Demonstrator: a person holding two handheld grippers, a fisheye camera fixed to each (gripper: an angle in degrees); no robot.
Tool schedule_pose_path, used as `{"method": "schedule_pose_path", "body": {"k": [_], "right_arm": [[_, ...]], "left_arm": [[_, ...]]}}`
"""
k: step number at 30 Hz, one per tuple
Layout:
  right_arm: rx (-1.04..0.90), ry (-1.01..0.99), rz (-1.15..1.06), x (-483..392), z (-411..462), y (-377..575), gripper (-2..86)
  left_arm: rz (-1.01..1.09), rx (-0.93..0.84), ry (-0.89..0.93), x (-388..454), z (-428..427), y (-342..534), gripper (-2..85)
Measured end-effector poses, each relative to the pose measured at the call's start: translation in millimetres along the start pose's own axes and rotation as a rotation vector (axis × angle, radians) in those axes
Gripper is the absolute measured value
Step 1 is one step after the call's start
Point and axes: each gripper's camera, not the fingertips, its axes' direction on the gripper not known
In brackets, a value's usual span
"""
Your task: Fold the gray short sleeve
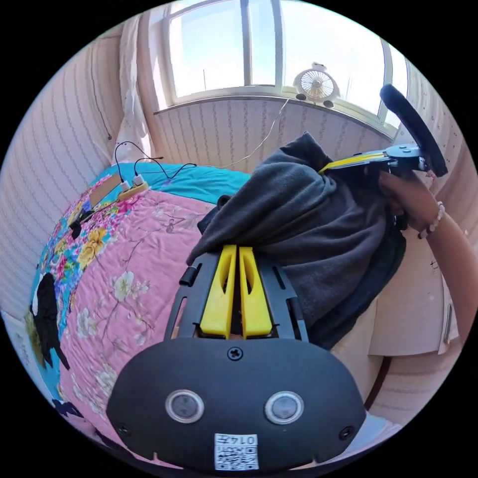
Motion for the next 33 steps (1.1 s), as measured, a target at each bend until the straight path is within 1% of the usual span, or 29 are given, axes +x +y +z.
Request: {"method": "schedule_pose_path", "body": {"k": [3, 8, 12, 15, 18, 22, 26, 30, 33], "right_arm": [[-0.024, -0.056, 0.049, 18.6, 10.8, -1.8, -0.5], [-0.009, -0.027, 0.031, 8.0, 20.0, 4.0, -0.4], [-0.004, 0.041, -0.037, -22.8, 18.8, 7.9, -0.3], [-0.007, 0.098, -0.067, -45.5, 19.6, 12.4, 0.0], [-0.029, 0.181, -0.107, -69.3, 20.2, 16.1, 0.5], [-0.05, 0.272, -0.147, -94.9, 21.0, 24.2, 2.2], [-0.038, 0.245, -0.157, -113.7, 14.7, 38.2, 6.7], [-0.023, 0.178, -0.161, -128.0, 6.9, 55.2, 9.9], [-0.004, 0.17, -0.177, -139.1, 8.2, 71.5, 10.2]], "left_arm": [[0.027, -0.027, 0.075, -4.4, 11.6, -25.9, -0.9], [-0.004, 0.031, 0.098, -11.2, -12.7, -15.3, -1.0], [-0.06, 0.018, 0.129, -23.6, -56.3, 0.3, -0.9], [-0.081, 0.012, 0.09, -28.4, -93.2, 17.7, -0.8], [-0.095, 0.0, 0.097, -32.7, -132.5, 33.5, -0.7], [-0.083, -0.012, 0.011, -32.6, -195.6, 54.4, 0.0], [-0.106, -0.023, -0.02, -34.7, -240.2, 75.6, 0.9], [-0.142, -0.032, 0.012, -32.7, -276.1, 98.7, 1.8], [-0.138, -0.053, 0.043, -24.0, -291.8, 107.6, 2.6]]}}
